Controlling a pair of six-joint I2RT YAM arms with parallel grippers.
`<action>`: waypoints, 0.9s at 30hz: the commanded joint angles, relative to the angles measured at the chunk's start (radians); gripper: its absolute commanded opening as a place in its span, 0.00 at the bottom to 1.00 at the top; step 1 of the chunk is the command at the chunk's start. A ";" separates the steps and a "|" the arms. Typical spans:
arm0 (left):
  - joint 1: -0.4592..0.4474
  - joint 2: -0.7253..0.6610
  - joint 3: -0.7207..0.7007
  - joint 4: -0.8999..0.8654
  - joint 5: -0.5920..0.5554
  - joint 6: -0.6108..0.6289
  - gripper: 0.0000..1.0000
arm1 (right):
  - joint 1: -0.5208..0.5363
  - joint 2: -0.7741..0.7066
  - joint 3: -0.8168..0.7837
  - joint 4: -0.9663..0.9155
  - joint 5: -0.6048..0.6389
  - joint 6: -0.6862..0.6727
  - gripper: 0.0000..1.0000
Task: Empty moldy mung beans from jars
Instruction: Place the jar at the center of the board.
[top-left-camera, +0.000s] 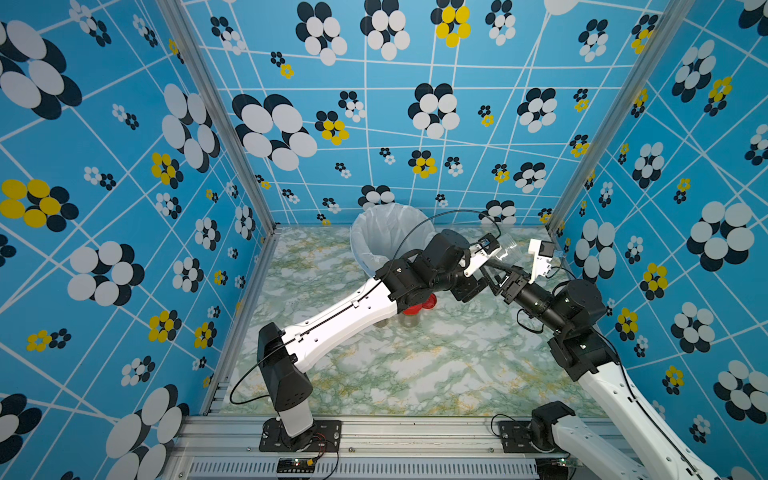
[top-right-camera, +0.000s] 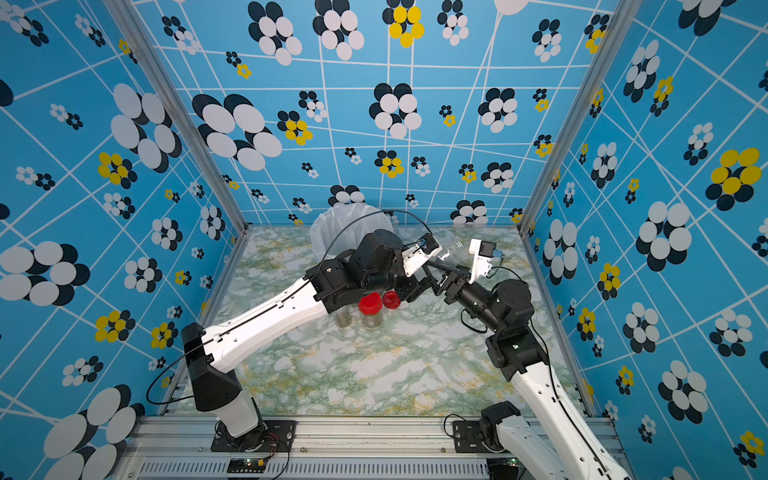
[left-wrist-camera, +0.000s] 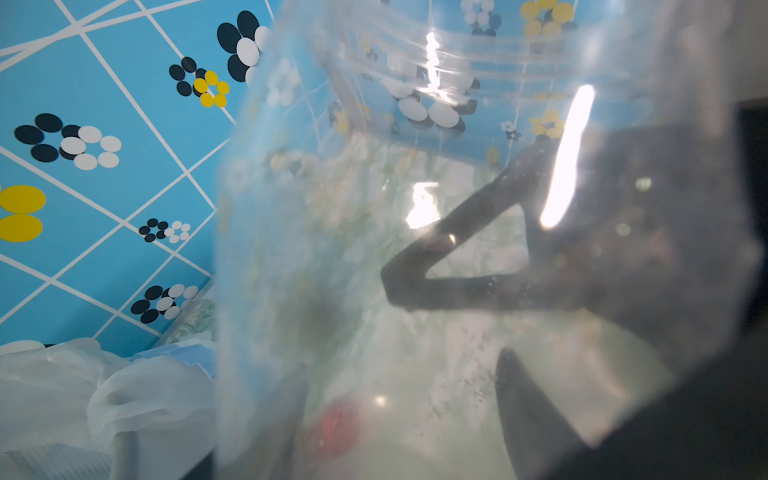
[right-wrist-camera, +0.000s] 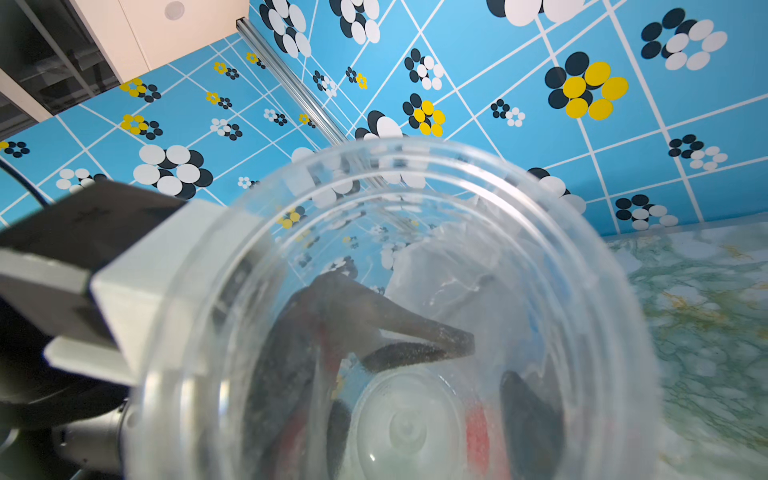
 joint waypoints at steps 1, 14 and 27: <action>-0.012 0.006 0.029 0.036 0.031 -0.007 0.69 | 0.011 -0.008 0.025 -0.008 -0.030 -0.071 0.64; -0.012 -0.067 -0.061 0.062 -0.051 0.009 0.89 | 0.012 -0.021 0.061 -0.139 0.079 -0.203 0.65; -0.021 -0.284 -0.313 0.128 -0.242 0.033 0.99 | 0.012 0.010 0.104 -0.318 0.259 -0.351 0.64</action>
